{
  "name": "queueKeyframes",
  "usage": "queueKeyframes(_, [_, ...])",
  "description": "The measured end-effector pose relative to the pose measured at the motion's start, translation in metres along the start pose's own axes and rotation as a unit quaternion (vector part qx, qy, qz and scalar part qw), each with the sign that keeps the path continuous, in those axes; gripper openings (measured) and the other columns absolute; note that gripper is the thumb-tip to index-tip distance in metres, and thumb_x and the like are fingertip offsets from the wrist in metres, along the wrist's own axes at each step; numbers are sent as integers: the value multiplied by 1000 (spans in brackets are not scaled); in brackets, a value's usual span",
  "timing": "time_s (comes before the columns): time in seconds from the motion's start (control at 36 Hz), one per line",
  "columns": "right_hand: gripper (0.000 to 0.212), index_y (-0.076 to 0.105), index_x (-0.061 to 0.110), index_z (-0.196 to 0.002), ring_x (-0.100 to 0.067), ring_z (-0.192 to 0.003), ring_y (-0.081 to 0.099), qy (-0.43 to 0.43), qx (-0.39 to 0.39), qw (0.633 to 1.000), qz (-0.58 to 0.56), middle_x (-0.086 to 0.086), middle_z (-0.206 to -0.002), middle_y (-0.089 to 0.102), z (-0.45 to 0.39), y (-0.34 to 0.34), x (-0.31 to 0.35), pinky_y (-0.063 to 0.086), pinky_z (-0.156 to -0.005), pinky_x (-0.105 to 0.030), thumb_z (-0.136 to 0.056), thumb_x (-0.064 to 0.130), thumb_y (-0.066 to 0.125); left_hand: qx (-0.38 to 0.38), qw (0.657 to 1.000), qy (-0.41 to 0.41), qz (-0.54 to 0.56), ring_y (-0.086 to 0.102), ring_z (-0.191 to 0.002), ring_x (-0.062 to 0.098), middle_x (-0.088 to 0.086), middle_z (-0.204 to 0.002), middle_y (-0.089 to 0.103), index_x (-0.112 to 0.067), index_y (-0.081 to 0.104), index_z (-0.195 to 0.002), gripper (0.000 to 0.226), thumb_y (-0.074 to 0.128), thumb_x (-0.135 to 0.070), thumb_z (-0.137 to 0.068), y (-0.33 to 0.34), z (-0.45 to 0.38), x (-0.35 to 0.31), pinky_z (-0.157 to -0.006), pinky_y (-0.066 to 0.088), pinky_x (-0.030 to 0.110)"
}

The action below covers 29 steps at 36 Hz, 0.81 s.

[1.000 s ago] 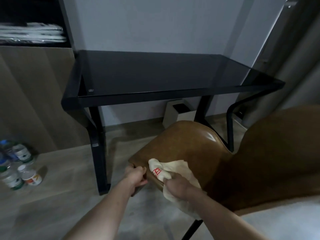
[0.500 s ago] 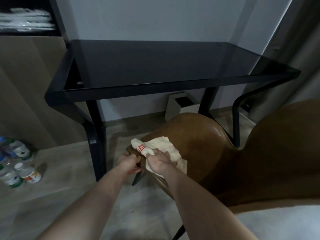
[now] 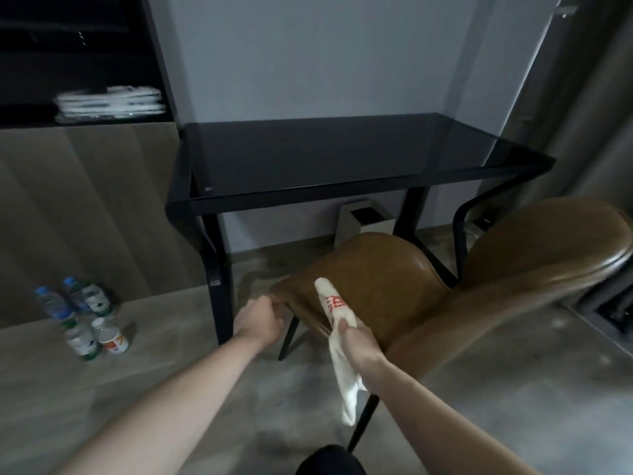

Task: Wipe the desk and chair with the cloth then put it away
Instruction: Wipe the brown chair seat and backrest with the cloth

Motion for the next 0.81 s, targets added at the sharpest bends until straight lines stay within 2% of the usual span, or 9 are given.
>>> queueKeyframes(0.06, [41, 48, 24, -146, -22, -130, 52, 6, 18, 997, -78, 0, -142, 56, 23, -9, 6, 37, -108, -32, -106, 34, 45, 5, 999, 23, 48, 66, -118, 20, -2, -125, 72, -26, 67, -133, 49, 57, -6, -88, -10, 20, 0, -104, 51, 34])
queueKeyframes(0.14, [49, 40, 24, -152, -25, -137, 46, -35, 18, 988, -149, -1, -147, 51, 56, -25, 24, 37, -107, -40, -106, 40, 43, -2, 994, 49, 103, 65, -118, 14, -6, -124, 72, -24, 68, -131, 53, 54, 1, -86, -25, 47, -4, -107, 48, 30])
queueKeyframes(0.31, [34, 56, 28, -135, -21, -129, 54, -148, 11, 963, -227, -3, -134, 63, 118, -68, 64, 38, -115, -49, -106, 39, 42, 1, 973, 157, 172, 65, -116, 6, -11, -119, 71, -23, 68, -128, 45, 55, 0, -91, -51, 99, -44, -108, 48, 27])
queueKeyframes(0.36, [33, 58, 26, -133, -22, -121, 61, -163, -2, 954, -251, -3, -121, 70, 133, -88, 73, 42, -112, -51, -106, 37, 43, 3, 964, 206, 168, 65, -115, 5, -12, -122, 69, -25, 66, -132, 45, 56, -4, -94, -59, 118, -69, -102, 50, 22])
queueKeyframes(0.44, [35, 61, 25, -131, -22, -120, 64, -201, -26, 938, -282, -2, -121, 72, 154, -120, 83, 43, -111, -52, -104, 40, 46, 36, 953, 250, 167, 65, -112, 7, -9, -126, 68, -27, 63, -136, 53, 56, -4, -88, -64, 148, -115, -96, 53, 22])
queueKeyframes(0.5, [37, 63, 25, -131, -22, -119, 65, -225, -49, 926, -299, -2, -120, 73, 167, -142, 88, 44, -110, -52, -102, 42, 48, 54, 950, 272, 144, 64, -116, 9, -7, -127, 68, -29, 62, -136, 60, 59, -11, -79, -62, 163, -145, -100, 53, 26])
queueKeyframes(0.61, [43, 60, 20, -136, -23, -117, 67, -265, -99, 891, -355, -4, -122, 72, 193, -185, 97, 46, -108, -50, -99, 41, 52, 77, 947, 305, 64, 62, -121, 16, -6, -137, 64, -33, 53, -144, 68, 69, -47, -80, -40, 177, -198, -99, 54, 33])
queueKeyframes(0.72, [46, 60, 20, -136, -20, -117, 67, -312, -173, 856, -374, -1, -124, 71, 218, -220, 104, 48, -107, -47, -96, 41, 55, -23, 938, 343, 31, 64, -116, 25, -1, -128, 69, -31, 55, -140, 49, 63, -46, -94, -31, 186, -229, -94, 55, 43])
queueKeyframes(0.81, [43, 59, 25, -137, -14, -119, 65, -346, -233, 842, -343, 2, -126, 70, 235, -237, 113, 47, -108, -43, -97, 41, 52, -69, 936, 346, -14, 68, -108, 29, 5, -118, 72, -23, 58, -135, 37, 55, -40, -103, -32, 189, -236, -90, 54, 43])
Point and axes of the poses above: each hand's wrist, its own z-axis away from the middle knuckle, its own y-axis out of the palm, x = y × z, the point moved 4 cm from there along -z, towards the middle knuckle
